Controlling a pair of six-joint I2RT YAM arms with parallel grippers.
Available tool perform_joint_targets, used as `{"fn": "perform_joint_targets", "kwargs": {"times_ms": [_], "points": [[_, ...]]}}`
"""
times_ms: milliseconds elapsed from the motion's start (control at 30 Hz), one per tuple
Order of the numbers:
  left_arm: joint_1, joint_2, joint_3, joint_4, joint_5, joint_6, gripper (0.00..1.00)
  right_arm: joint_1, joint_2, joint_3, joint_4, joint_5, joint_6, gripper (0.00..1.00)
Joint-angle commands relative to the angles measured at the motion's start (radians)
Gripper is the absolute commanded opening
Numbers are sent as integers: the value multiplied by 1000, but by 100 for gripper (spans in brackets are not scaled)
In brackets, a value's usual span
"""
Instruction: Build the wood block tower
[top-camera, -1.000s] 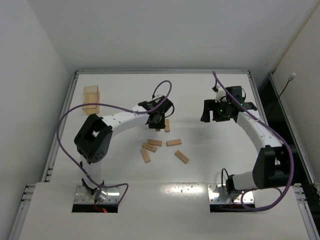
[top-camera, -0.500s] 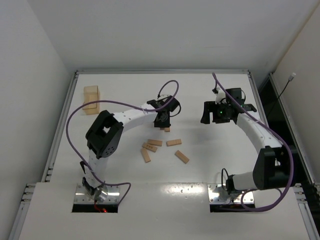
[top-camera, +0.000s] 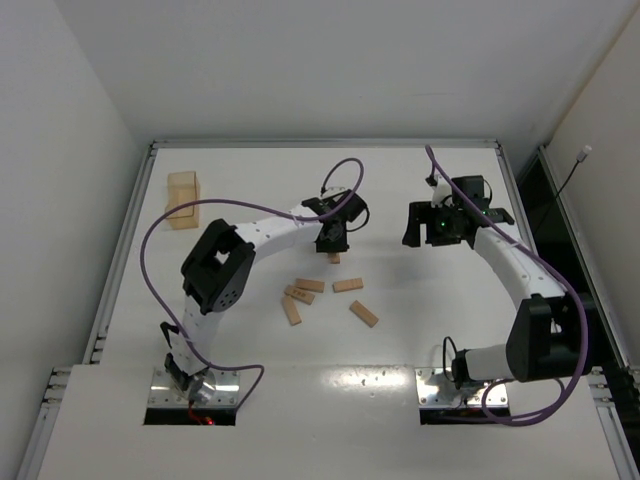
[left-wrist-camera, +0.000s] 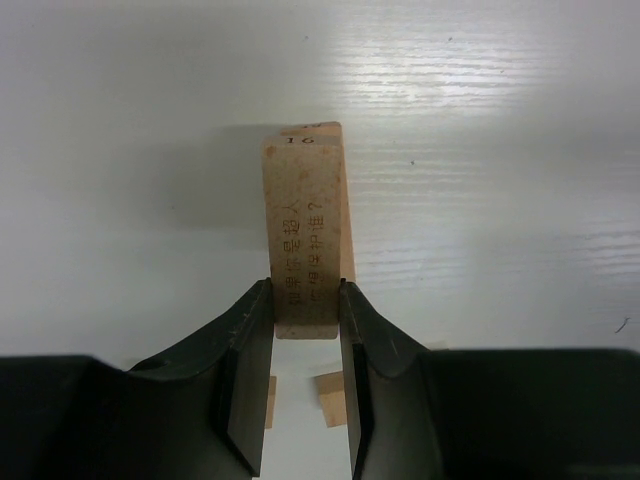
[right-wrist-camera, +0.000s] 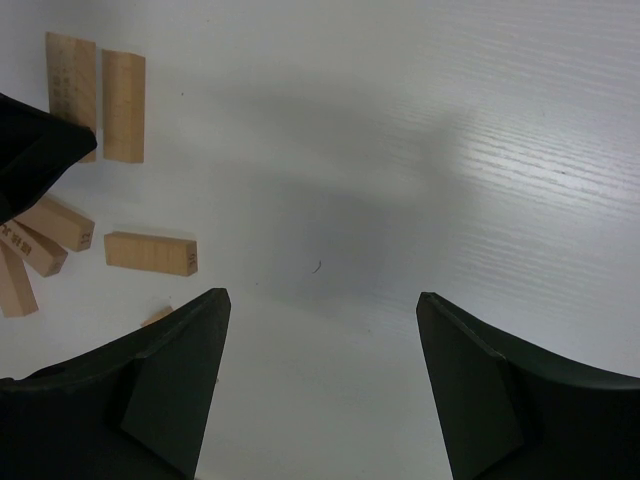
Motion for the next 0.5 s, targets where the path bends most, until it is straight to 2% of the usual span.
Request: {"fn": "perform_joint_targets", "kwargs": {"times_ms": [0,467], "points": [[-30,14,51,1,-6,-27,0,-3,-29,0,32,-8,13,72],[-39,41,62,-8,-6,-36,0,-12,-20,0,32,-8,13,72]]}}
